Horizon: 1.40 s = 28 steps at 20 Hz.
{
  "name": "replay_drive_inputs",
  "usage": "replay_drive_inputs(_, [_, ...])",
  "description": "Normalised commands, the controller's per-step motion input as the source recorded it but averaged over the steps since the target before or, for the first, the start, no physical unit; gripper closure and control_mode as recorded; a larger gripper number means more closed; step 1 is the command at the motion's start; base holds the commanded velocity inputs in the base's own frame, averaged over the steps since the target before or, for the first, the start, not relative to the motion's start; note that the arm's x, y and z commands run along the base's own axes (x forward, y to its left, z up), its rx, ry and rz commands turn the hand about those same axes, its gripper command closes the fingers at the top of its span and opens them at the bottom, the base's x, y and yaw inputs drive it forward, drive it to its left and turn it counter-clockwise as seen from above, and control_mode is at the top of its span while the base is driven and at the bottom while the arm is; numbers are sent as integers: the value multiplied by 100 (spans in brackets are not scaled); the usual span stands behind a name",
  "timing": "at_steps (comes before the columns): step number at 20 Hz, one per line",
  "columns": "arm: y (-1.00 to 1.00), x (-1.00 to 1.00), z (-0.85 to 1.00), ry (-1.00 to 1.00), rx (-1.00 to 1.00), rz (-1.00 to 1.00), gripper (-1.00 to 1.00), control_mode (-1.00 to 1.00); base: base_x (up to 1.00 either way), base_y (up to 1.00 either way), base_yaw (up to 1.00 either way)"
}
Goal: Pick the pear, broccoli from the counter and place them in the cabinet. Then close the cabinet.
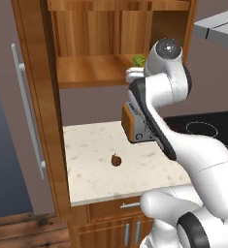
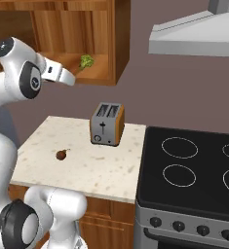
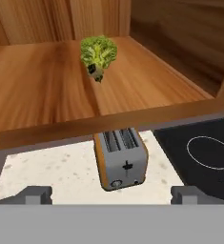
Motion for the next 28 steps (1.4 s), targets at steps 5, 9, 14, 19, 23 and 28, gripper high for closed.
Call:
replay_drive_inputs(5, [22, -83, -48, 37, 10, 9, -100, -100, 0, 0, 0])
replay_drive_inputs(9, [35, -31, -92, 22, 7, 13, -100, -100, 0, 0, 0])
replay_drive_inputs(14, [23, 8, -90, 11, 5, 9, -100, -100, 0, 0, 0])
replay_drive_inputs(19, [26, 18, -77, 14, 0, 5, -100, -100, 0, 0, 0])
replay_drive_inputs(23, [16, 21, -58, 17, 0, 0, -100, -100, 0, 0, 0])
replay_drive_inputs(28, [0, 48, -41, 9, 0, 0, -100, -100, 0, 0, 0])
